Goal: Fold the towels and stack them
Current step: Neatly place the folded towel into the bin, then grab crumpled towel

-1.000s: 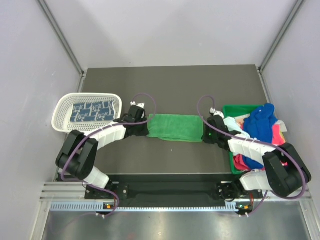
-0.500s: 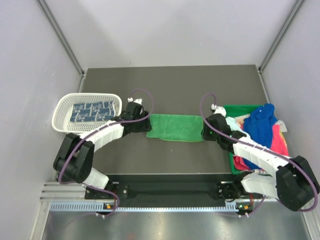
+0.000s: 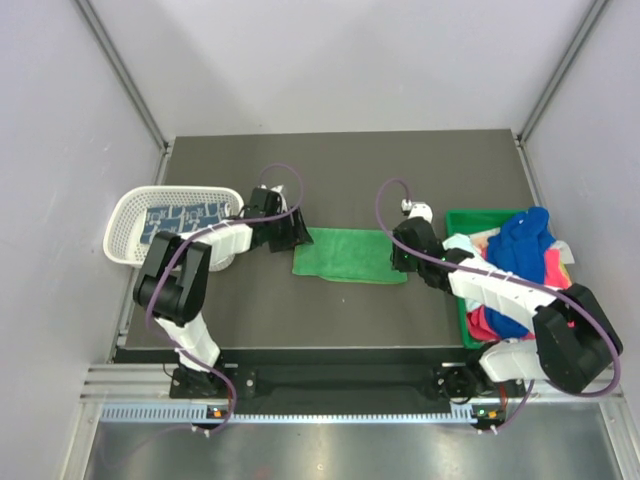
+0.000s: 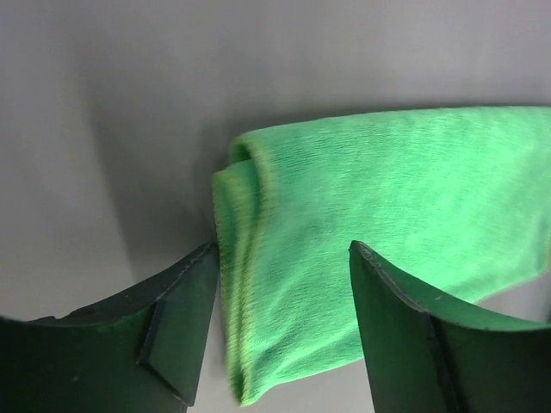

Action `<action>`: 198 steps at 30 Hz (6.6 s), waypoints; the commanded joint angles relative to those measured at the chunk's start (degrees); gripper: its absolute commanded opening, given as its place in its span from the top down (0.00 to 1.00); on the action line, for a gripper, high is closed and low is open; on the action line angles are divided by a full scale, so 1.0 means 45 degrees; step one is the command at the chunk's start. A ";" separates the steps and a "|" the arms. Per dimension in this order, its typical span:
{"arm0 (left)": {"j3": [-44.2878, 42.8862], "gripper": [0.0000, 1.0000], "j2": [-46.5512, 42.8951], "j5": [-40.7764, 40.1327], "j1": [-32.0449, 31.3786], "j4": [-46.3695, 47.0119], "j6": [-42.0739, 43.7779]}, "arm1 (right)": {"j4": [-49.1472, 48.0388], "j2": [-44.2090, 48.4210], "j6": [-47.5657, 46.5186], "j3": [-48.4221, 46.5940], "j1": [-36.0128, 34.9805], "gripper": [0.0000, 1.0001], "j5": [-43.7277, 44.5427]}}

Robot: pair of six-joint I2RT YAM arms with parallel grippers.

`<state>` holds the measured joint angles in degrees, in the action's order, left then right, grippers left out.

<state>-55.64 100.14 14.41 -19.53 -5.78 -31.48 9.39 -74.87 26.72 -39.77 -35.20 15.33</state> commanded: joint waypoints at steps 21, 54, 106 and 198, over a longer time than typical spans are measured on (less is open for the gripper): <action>0.0508 0.64 0.1185 -0.0799 -0.1381 -0.0707 -0.0679 | -0.1129 -0.0940 -0.0235 -0.1006 -0.0264 0.69 -0.0673; -0.5370 1.00 -0.0573 -1.4763 -0.4332 -0.9730 -0.0972 | -0.0562 -0.1175 -0.1055 -0.2374 -0.0263 0.69 -0.1727; -0.2441 1.00 -0.1258 -1.3867 0.4629 -0.0845 0.5844 | -0.1695 -0.1292 -0.0840 -0.1358 -0.0361 0.71 -0.3231; 0.0780 0.21 -0.9400 -0.3770 -0.4039 -0.3461 0.2017 | 0.6430 0.4021 0.0664 -0.0948 0.6551 0.08 0.2903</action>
<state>-53.08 60.73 -4.89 -37.63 -22.26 -22.59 38.37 -58.33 28.60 -44.42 -8.23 28.67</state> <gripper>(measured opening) 0.785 0.914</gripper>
